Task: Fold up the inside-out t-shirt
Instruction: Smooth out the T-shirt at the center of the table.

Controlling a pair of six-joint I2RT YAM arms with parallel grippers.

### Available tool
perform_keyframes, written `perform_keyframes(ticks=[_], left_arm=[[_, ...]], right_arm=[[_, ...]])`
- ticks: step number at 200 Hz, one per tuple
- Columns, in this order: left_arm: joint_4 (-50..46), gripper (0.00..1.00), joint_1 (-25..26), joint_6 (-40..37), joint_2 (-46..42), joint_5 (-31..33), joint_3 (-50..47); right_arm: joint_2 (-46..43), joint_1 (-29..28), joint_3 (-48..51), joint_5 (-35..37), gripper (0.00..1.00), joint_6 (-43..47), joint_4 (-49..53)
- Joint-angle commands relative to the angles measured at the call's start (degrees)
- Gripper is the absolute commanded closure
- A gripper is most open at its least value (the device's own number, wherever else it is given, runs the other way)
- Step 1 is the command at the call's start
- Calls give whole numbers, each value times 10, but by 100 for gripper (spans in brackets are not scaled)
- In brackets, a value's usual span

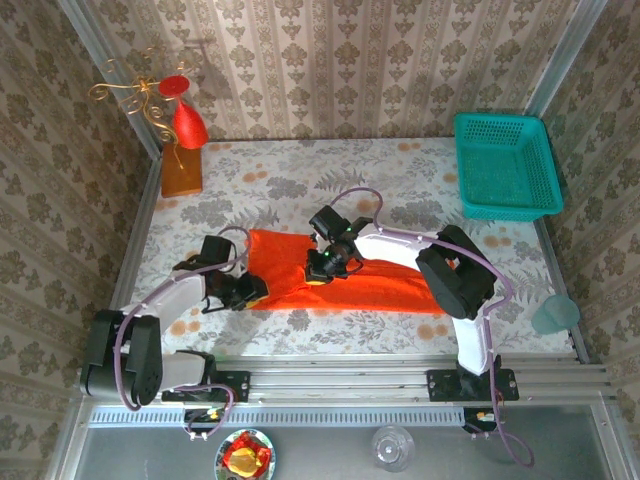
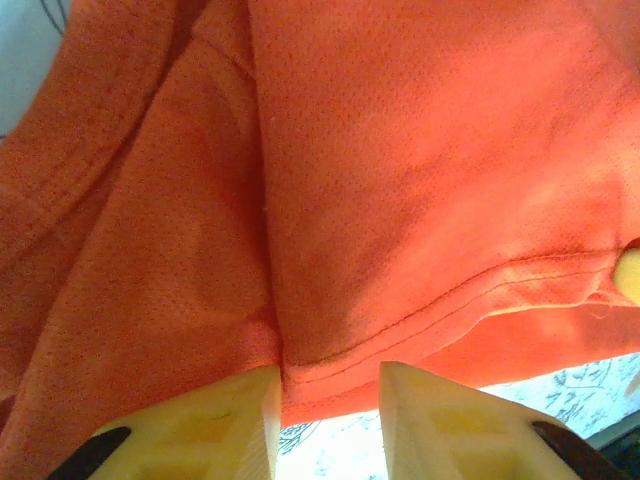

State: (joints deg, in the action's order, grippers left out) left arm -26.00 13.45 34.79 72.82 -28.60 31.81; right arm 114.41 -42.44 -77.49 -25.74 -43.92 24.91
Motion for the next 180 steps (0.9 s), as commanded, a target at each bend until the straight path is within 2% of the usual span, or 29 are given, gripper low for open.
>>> perform_keyframes(ticks=[1, 27, 52, 75, 107, 180], left_arm=[[14, 71, 1, 5, 11, -11, 4], [17, 76, 1, 3, 20, -14, 9], [-13, 93, 1, 4, 0, 15, 26], [-49, 99, -5, 4, -53, 48, 44], [-90, 100, -17, -1, -80, 54, 58], [-66, 100, -17, 12, -67, 65, 3]], right_arm=[[-3, -3, 6, -3, 100, -6, -8], [-6, -3, 6, -1, 100, -9, -8], [-12, -4, -5, 4, 100, -9, 6], [-29, -6, -15, 18, 100, -5, 24], [-42, -11, -26, 15, 100, -4, 48], [-15, -24, 13, 6, 99, -29, 8]])
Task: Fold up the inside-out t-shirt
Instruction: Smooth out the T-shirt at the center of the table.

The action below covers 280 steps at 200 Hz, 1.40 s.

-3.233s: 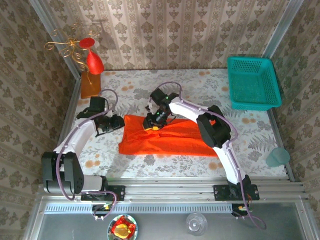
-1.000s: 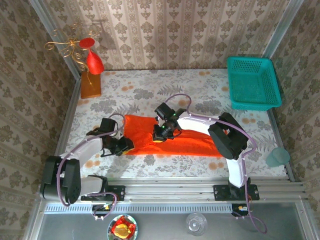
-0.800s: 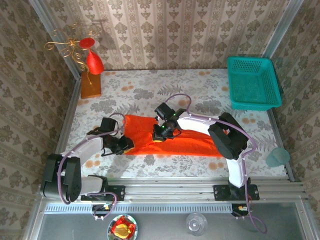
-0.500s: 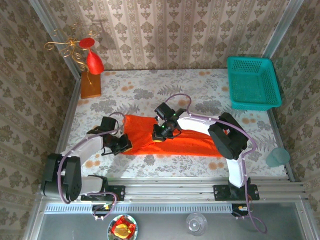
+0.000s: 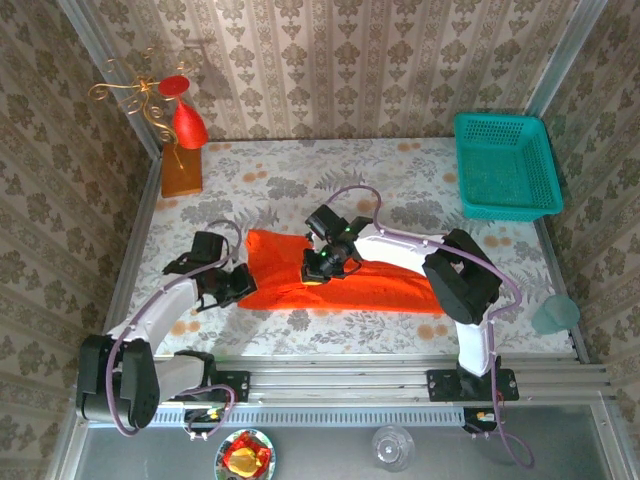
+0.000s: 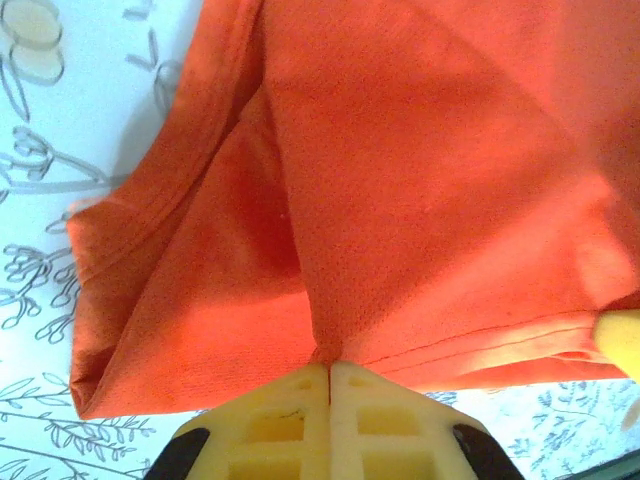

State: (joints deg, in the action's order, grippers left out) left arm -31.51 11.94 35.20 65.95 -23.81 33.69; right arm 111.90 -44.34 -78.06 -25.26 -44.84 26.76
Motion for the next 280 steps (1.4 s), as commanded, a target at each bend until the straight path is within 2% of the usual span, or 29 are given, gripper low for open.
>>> perform_keyframes(ticks=[1, 25, 41, 66, 87, 106, 162, 197, 228, 280], left_arm=[[-11, 100, -2, 7, 2, 17, -16], [-5, 93, -2, 6, 11, 7, -17], [-11, 86, -2, 3, 7, -2, -3], [-49, 79, -5, -12, -13, 19, 46], [-60, 79, -12, -28, -2, 24, 88], [-53, 85, -11, -40, 42, 8, 122], [-10, 92, 19, -63, 194, -17, 173], [2, 92, 10, -81, 257, -4, 159], [5, 92, -13, -94, 267, 5, 134], [-33, 92, -36, -104, 203, 15, 182]], right_arm=[[11, -5, 19, 1, 99, -20, -12], [14, -5, 22, 2, 92, -20, -10], [-1, -6, 17, 11, 79, -13, 9], [-35, 0, 0, 30, 69, 6, 51], [-56, 12, -13, 47, 67, 17, 67], [-49, 23, -30, 49, 66, 25, 69], [46, 44, -109, -20, 65, 41, 43], [98, 65, -82, -35, 65, 33, 11], [113, 79, -45, -4, 66, 36, 9], [44, 86, -69, -17, 64, 54, 18]])
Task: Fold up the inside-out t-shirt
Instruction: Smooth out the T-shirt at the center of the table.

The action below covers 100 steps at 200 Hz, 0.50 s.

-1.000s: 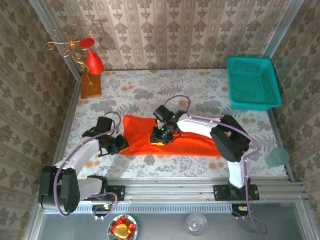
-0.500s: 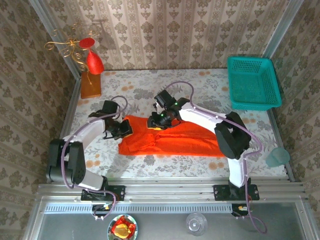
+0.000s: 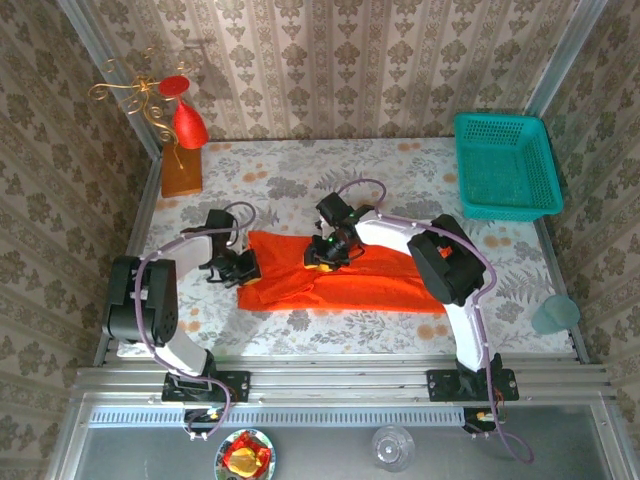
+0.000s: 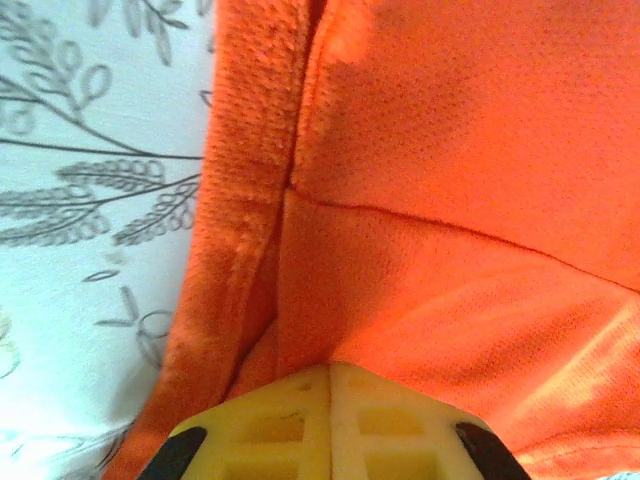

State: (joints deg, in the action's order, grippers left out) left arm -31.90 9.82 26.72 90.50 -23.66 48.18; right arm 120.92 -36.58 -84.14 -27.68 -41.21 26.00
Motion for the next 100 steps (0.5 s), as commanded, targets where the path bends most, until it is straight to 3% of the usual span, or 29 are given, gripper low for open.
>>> perform_keyframes(ticks=[1, 40, 100], left_arm=[[-29, 92, -16, -19, -43, 13, 38], [-36, 91, -19, -18, -14, -19, 120], [-18, 91, -3, -17, 137, -53, 215]], right_arm=[[-47, 9, -9, 7, 64, 18, 27], [-41, 42, -42, -3, 64, 28, 43], [32, 92, -83, -21, 64, 51, 57]])
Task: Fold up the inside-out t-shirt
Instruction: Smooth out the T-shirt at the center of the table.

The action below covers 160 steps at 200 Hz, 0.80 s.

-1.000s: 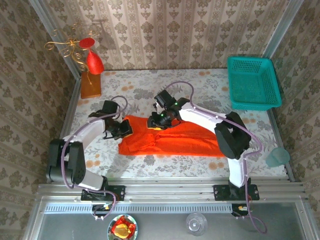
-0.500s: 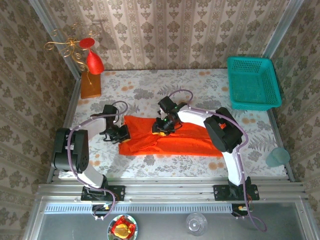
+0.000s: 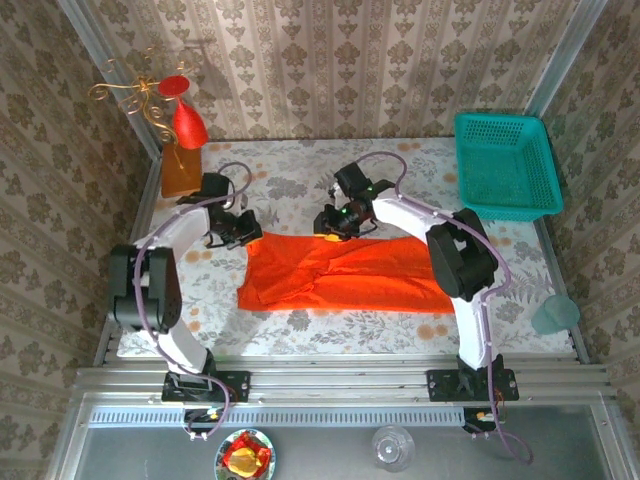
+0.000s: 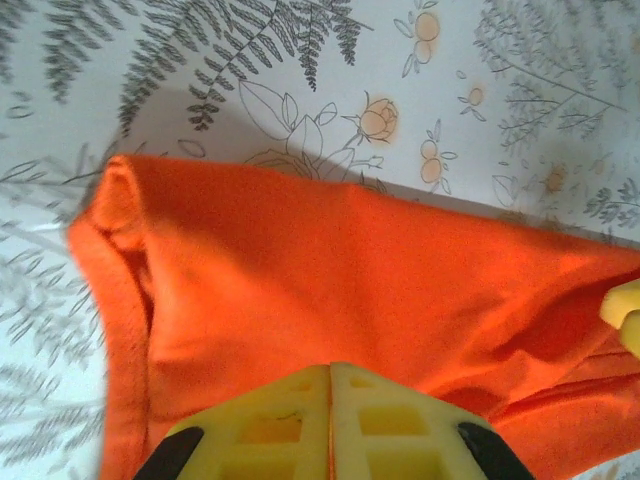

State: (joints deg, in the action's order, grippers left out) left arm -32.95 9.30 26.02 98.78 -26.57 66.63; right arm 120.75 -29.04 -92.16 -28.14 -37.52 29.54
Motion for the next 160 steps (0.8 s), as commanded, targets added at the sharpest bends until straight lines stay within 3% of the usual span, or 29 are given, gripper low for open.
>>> perform_keyframes(ticks=[1, 75, 109, 160], left_arm=[[-8, 91, 2, -10, 56, -23, 32], [-50, 92, -20, -45, 178, 93, 91], [-57, 92, -23, -59, 155, 113, 89], [-94, 89, 1, -57, 48, 85, 113]], right_arm=[[35, 18, -3, -17, 64, 14, 21], [81, 73, 17, 61, 65, 47, 42], [49, 76, 17, 90, 65, 63, 78], [-114, 87, 85, 145, 64, 83, 111]])
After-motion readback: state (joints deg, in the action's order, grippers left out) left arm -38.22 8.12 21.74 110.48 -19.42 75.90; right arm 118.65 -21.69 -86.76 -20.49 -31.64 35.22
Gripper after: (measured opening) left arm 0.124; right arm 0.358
